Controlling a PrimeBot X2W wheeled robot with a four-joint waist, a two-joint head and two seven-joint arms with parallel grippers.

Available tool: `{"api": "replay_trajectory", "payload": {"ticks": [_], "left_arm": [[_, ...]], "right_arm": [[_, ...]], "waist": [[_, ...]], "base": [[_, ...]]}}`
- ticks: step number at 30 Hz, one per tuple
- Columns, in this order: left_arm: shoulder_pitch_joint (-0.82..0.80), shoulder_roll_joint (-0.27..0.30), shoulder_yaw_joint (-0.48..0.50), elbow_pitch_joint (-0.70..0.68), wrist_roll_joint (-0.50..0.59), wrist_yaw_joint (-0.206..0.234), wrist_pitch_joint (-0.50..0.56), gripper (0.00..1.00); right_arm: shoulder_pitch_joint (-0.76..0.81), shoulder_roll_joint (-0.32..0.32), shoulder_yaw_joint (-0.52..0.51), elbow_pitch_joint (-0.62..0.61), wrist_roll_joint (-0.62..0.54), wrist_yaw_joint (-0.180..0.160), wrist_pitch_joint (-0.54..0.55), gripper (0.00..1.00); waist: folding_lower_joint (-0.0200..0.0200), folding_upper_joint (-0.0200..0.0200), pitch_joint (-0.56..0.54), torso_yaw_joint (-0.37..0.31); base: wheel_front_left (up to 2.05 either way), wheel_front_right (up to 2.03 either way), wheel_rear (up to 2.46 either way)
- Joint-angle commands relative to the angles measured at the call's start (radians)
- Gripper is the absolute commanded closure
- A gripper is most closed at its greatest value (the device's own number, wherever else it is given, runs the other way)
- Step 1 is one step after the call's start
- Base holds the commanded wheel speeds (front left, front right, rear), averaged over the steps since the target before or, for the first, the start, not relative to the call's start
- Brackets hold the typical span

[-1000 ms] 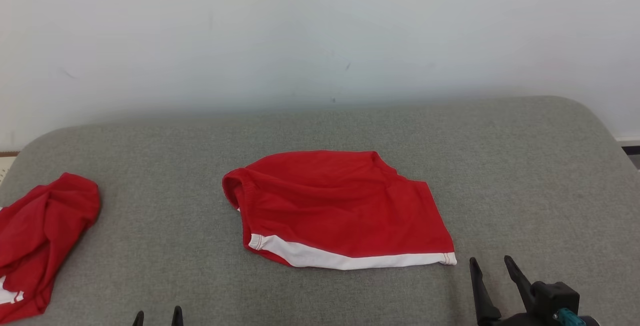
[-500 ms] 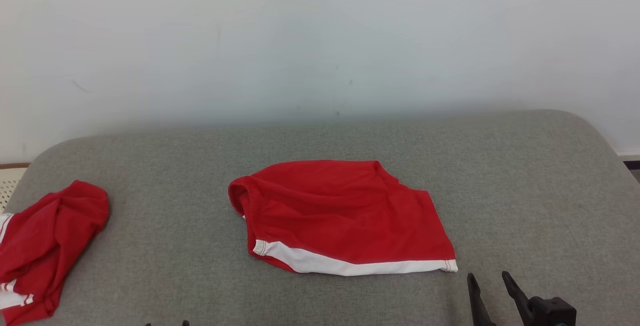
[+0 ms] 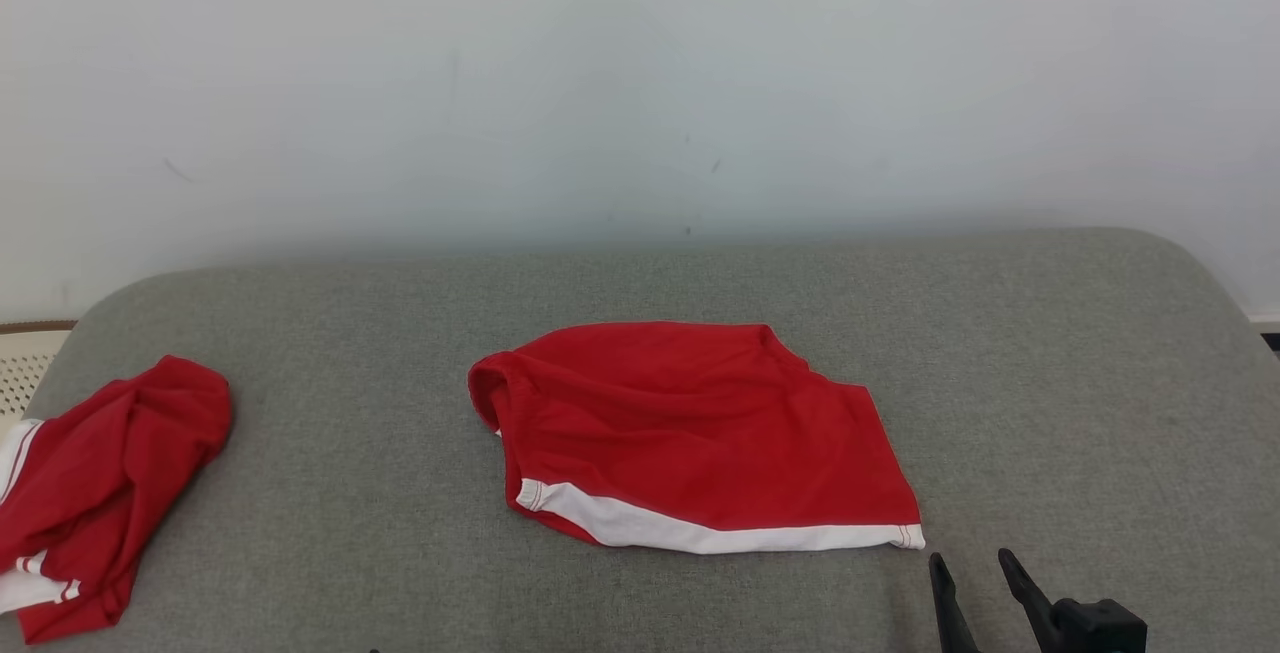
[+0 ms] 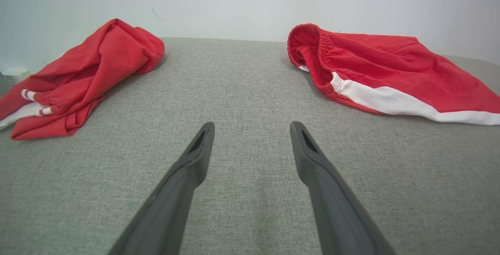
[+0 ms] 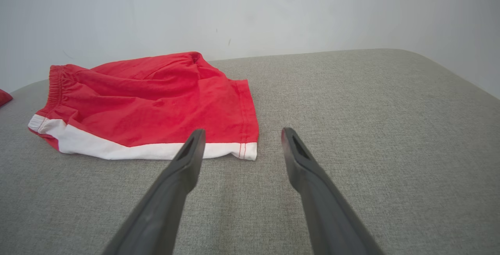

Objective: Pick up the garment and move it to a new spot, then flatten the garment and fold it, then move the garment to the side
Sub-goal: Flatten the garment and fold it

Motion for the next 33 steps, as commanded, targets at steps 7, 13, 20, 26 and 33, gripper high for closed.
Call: {"api": "replay_trajectory", "payload": {"ticks": [7,13,20,26,33], "left_arm": [[0.001,0.001,-0.023,-0.007,0.001,-0.001,-0.004,0.00],[-0.021,0.000,-0.052,-0.012,-0.014,0.000,-0.004,0.00],[-0.050,0.001,-0.095,-0.026,-0.017,0.005,-0.004,0.00],[-0.076,0.001,-0.125,-0.032,-0.020,0.012,-0.004,0.00],[-0.103,0.001,-0.145,-0.033,-0.019,0.013,-0.004,0.00]], "right_arm": [[-0.003,-0.001,0.006,0.005,0.007,-0.001,-0.001,0.00],[-0.024,-0.001,-0.003,0.022,0.021,-0.001,-0.001,0.00],[-0.060,0.006,-0.024,0.060,0.037,-0.001,-0.001,0.00],[-0.102,0.007,-0.038,0.094,0.052,-0.001,-0.001,0.00],[-0.145,0.012,-0.049,0.140,0.059,-0.001,-0.001,0.00]], "waist": [[0.0000,0.0000,0.011,-0.002],[0.0000,0.0000,0.039,-0.003],[0.0000,0.0000,0.087,0.008],[0.0000,0.0000,0.131,0.028],[0.0000,0.0000,0.180,0.055]], "base": [[0.00,0.00,0.00],[0.00,0.00,0.00],[0.00,0.00,0.00],[0.00,0.00,0.00],[0.00,0.00,0.00]]}}
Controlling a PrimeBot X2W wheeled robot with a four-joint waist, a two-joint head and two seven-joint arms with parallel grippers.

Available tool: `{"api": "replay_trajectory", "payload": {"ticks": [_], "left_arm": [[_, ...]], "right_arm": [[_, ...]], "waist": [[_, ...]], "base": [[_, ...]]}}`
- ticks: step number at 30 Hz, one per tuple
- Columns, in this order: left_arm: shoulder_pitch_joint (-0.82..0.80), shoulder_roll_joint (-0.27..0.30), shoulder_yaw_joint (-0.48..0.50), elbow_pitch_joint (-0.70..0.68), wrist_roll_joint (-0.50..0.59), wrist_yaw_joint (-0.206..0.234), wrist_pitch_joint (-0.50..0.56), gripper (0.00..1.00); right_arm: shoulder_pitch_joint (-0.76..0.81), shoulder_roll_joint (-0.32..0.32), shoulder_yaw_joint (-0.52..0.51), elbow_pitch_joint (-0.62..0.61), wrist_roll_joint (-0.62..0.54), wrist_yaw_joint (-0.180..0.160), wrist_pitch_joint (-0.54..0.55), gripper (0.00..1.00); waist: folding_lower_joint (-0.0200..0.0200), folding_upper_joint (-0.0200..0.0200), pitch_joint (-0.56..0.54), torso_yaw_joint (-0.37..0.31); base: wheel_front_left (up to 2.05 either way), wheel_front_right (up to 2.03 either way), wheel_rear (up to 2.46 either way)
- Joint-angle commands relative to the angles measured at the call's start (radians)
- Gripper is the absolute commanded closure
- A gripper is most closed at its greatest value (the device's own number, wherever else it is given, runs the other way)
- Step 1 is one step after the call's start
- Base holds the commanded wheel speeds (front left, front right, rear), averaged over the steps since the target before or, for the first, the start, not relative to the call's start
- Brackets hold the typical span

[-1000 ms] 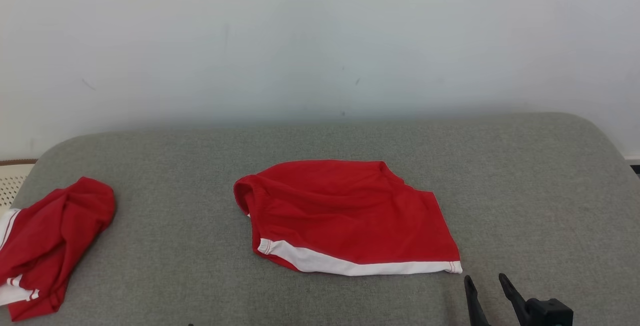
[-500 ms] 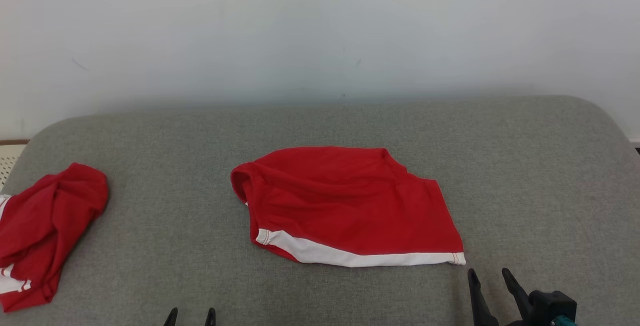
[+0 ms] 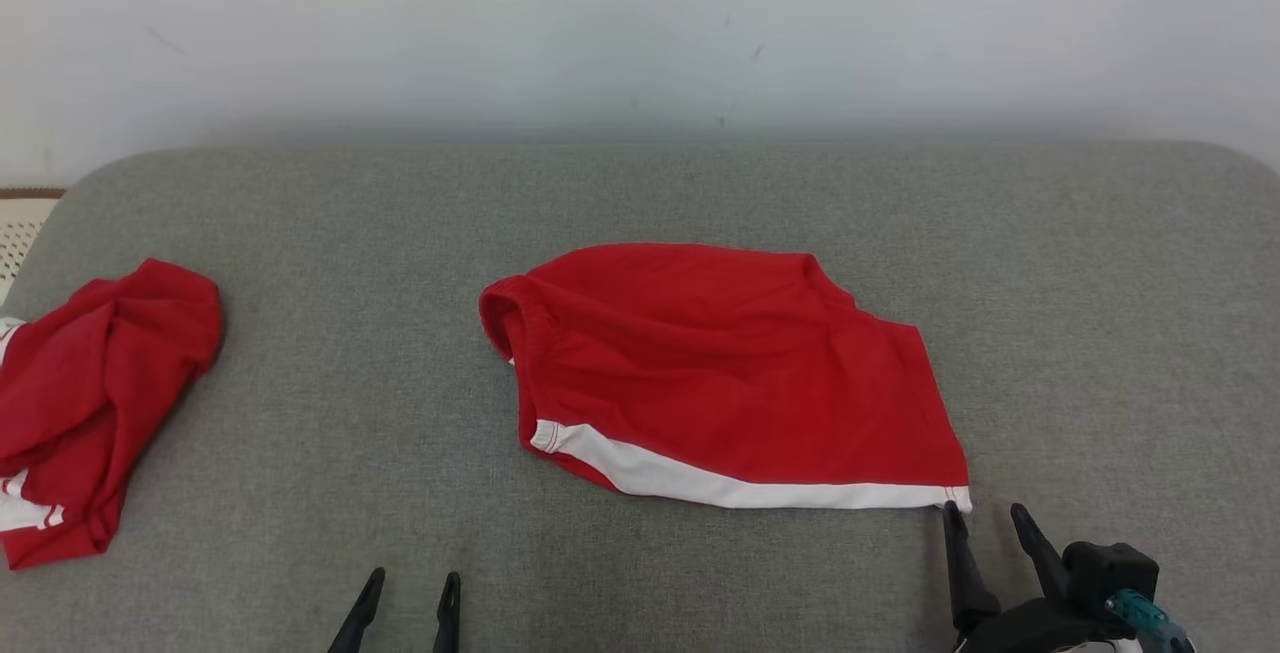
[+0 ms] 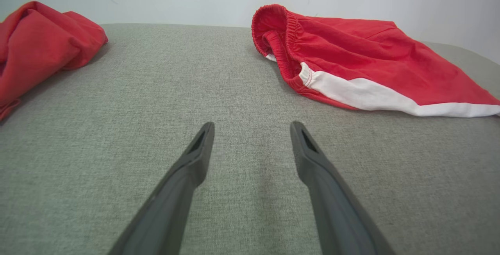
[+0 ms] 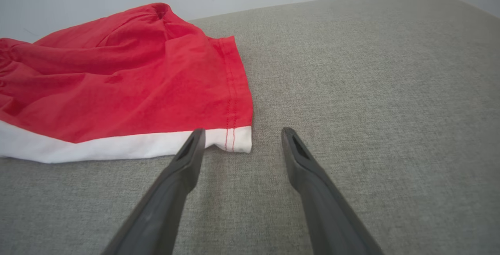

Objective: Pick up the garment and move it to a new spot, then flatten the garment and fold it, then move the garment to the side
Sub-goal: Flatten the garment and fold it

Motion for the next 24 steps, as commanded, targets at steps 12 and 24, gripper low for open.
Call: {"api": "replay_trajectory", "payload": {"ticks": [12,24], "left_arm": [[-0.032,0.001,-0.003,0.000,0.004,0.000,-0.004,0.00],[-0.045,0.001,-0.010,0.002,0.001,0.001,-0.004,0.00]], "right_arm": [[-0.051,-0.002,0.003,0.049,0.011,-0.001,-0.001,0.00],[-0.064,0.002,-0.002,0.078,0.020,-0.001,0.000,0.05]], "waist": [[-0.0001,-0.0001,0.056,0.036],[-0.0001,-0.0001,0.078,0.044]], "base": [[0.00,0.00,0.00],[0.00,0.00,0.00]]}}
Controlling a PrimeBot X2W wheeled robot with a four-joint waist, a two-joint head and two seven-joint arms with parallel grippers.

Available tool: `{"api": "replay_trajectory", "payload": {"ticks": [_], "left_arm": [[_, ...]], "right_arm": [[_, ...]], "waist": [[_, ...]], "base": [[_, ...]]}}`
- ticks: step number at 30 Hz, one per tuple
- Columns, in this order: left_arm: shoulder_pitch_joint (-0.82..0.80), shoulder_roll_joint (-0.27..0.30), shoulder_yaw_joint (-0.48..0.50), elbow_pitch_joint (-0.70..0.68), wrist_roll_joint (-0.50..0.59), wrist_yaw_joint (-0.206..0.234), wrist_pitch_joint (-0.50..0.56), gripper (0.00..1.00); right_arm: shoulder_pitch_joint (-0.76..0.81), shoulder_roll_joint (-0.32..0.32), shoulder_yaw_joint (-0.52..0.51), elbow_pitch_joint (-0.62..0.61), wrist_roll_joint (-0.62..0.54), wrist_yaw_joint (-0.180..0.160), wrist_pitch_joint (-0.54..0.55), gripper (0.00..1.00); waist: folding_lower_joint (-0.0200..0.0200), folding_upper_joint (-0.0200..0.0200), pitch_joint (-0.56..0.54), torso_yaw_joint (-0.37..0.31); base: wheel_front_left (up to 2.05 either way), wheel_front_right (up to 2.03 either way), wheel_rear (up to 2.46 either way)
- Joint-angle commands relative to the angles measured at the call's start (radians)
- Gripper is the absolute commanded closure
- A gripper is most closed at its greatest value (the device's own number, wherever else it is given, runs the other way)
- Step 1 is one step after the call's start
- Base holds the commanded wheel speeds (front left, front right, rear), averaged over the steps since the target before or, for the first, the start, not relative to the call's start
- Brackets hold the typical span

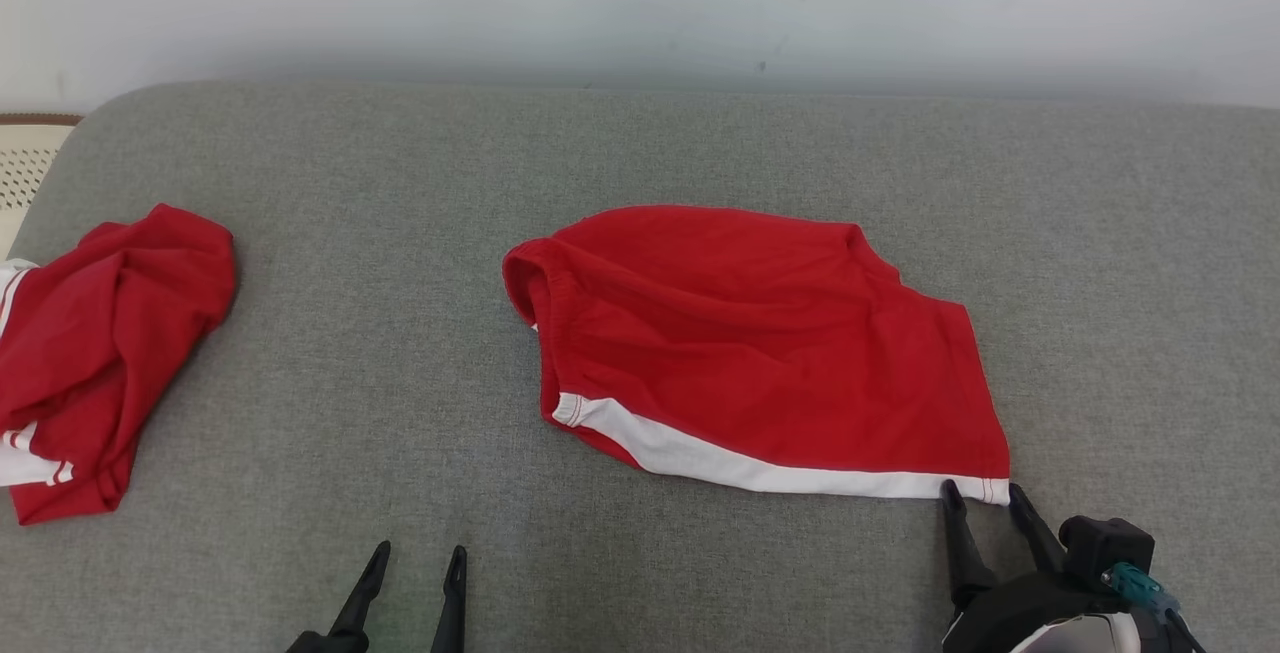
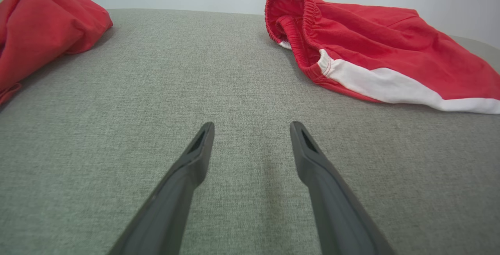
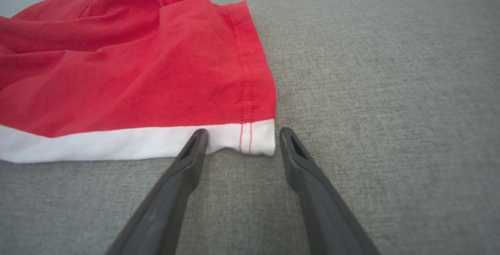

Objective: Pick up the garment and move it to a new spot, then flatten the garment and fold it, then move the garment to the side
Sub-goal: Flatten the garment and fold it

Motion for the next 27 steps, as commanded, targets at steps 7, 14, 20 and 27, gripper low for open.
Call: {"api": "replay_trajectory", "payload": {"ticks": [7,14,20,27], "left_arm": [[-0.011,0.001,-0.003,0.002,0.004,-0.002,-0.004,0.00],[-0.007,0.001,-0.001,0.005,0.001,-0.001,-0.004,0.00],[-0.027,0.001,-0.032,-0.035,0.000,-0.032,-0.004,0.00],[-0.076,0.001,-0.093,-0.035,-0.017,-0.079,-0.004,0.00]], "right_arm": [[-0.003,-0.002,0.005,0.012,0.007,-0.001,0.000,0.31],[0.014,-0.008,0.010,-0.002,0.006,-0.001,0.000,0.99],[0.029,-0.015,0.013,-0.026,0.010,-0.001,0.000,1.00],[0.052,-0.033,0.031,-0.054,0.017,-0.001,0.000,1.00]], "waist": [[-0.0001,-0.0001,0.004,0.004],[-0.0001,-0.0001,-0.001,0.004],[-0.0001,-0.0001,-0.004,-0.008],[-0.0001,-0.0001,0.005,-0.045]], "base": [[0.00,0.00,0.00],[0.00,0.00,0.00],[0.00,0.00,0.00],[0.00,0.00,0.00]]}}
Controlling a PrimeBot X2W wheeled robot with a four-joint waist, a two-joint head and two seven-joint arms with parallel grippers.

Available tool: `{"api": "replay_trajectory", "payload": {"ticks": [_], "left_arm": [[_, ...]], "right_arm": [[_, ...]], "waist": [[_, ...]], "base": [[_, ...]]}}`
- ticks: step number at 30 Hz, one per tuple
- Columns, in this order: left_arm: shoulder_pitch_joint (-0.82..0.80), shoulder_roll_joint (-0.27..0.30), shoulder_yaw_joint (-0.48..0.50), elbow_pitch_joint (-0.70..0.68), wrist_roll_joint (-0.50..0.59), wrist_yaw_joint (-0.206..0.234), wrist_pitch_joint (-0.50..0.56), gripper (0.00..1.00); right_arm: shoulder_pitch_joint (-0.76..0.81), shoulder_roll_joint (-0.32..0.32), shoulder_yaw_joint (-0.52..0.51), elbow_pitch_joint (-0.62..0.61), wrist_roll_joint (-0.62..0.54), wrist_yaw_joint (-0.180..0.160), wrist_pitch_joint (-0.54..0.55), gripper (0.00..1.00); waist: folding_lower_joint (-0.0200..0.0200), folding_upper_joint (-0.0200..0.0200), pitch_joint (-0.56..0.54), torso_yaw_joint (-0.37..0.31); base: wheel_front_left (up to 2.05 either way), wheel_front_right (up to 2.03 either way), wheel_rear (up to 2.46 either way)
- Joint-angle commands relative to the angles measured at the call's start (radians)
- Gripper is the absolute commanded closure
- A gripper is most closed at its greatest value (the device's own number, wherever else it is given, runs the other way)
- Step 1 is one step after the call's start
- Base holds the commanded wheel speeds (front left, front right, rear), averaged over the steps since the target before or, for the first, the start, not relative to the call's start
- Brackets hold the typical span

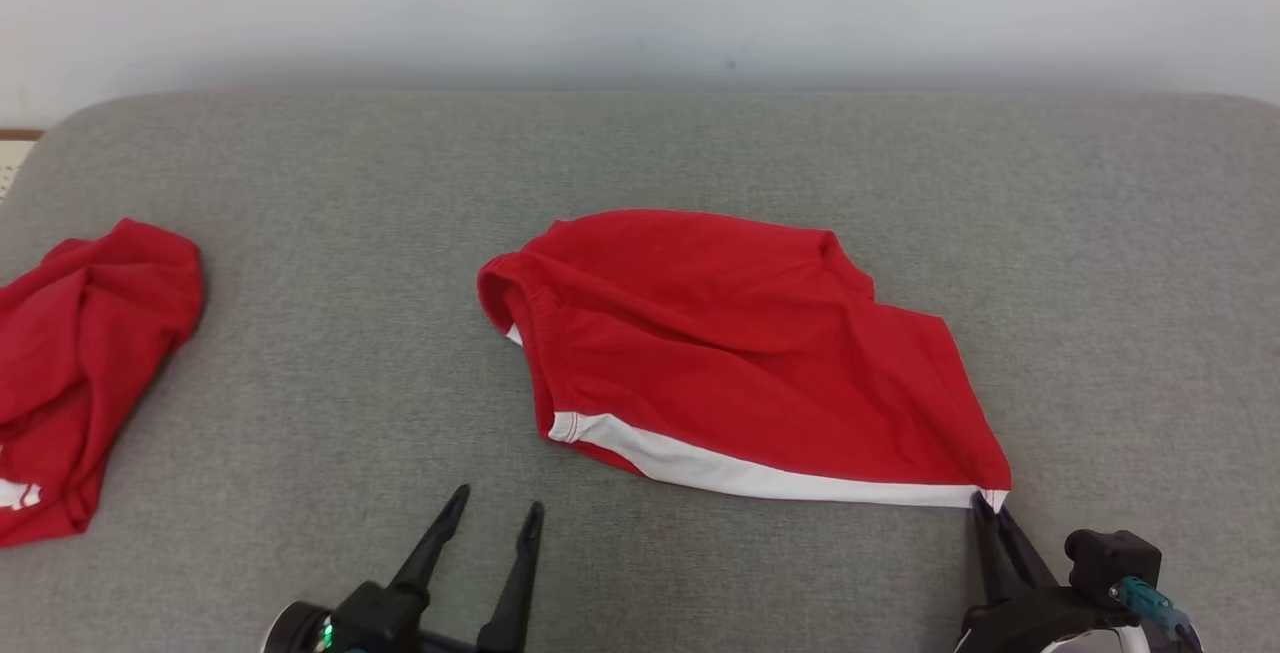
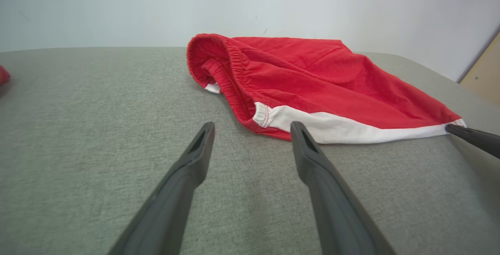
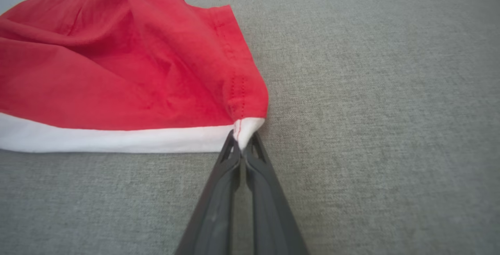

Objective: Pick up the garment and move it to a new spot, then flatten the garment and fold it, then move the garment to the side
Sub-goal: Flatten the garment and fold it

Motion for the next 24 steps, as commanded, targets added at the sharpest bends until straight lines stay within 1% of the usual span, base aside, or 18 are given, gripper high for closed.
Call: {"api": "replay_trajectory", "payload": {"ticks": [1,2,5,12,15,21,23,24], "left_arm": [[-0.026,0.000,-0.016,0.015,-0.014,-0.011,-0.004,0.00],[-0.048,0.001,-0.032,0.033,-0.025,-0.021,-0.004,0.00],[-0.074,0.001,-0.047,0.057,-0.027,-0.030,-0.004,0.00],[-0.155,0.001,-0.084,0.139,-0.033,-0.039,-0.004,0.00],[-0.184,0.001,-0.085,0.183,-0.031,-0.033,-0.004,0.00],[-0.224,0.001,-0.073,0.218,-0.031,-0.024,-0.004,0.00],[-0.230,0.000,-0.078,0.220,-0.031,-0.031,-0.004,0.00],[-0.229,0.001,-0.080,0.223,-0.031,-0.031,-0.004,0.15]], "right_arm": [[0.011,-0.012,0.003,-0.007,0.007,-0.001,0.000,1.00],[0.012,-0.014,0.012,-0.007,0.009,-0.001,0.000,1.00],[0.008,-0.018,0.024,-0.008,0.011,-0.001,0.000,1.00],[-0.021,-0.023,0.049,-0.010,0.019,-0.001,0.000,1.00],[-0.031,-0.026,0.061,-0.014,0.023,-0.001,0.000,1.00],[-0.052,-0.031,0.074,-0.026,0.026,-0.001,0.000,1.00],[-0.056,-0.032,0.074,-0.026,0.027,-0.001,0.000,1.00],[-0.056,-0.033,0.074,-0.025,0.027,-0.001,0.000,1.00]], "waist": [[0.0000,0.0000,0.007,-0.021],[0.0000,0.0000,0.014,-0.037],[0.0000,0.0000,0.021,-0.053],[0.0000,0.0000,0.054,-0.094],[0.0000,0.0000,0.072,-0.106],[0.0000,0.0000,0.103,-0.121],[0.0000,0.0000,0.109,-0.122],[0.0000,0.0000,0.111,-0.123]], "base": [[0.00,0.00,0.00],[0.00,0.00,0.00],[0.00,0.00,0.00],[0.00,0.00,0.00],[0.00,0.00,0.00],[0.00,0.00,0.00],[0.00,0.00,0.00],[0.00,0.00,0.00]]}}
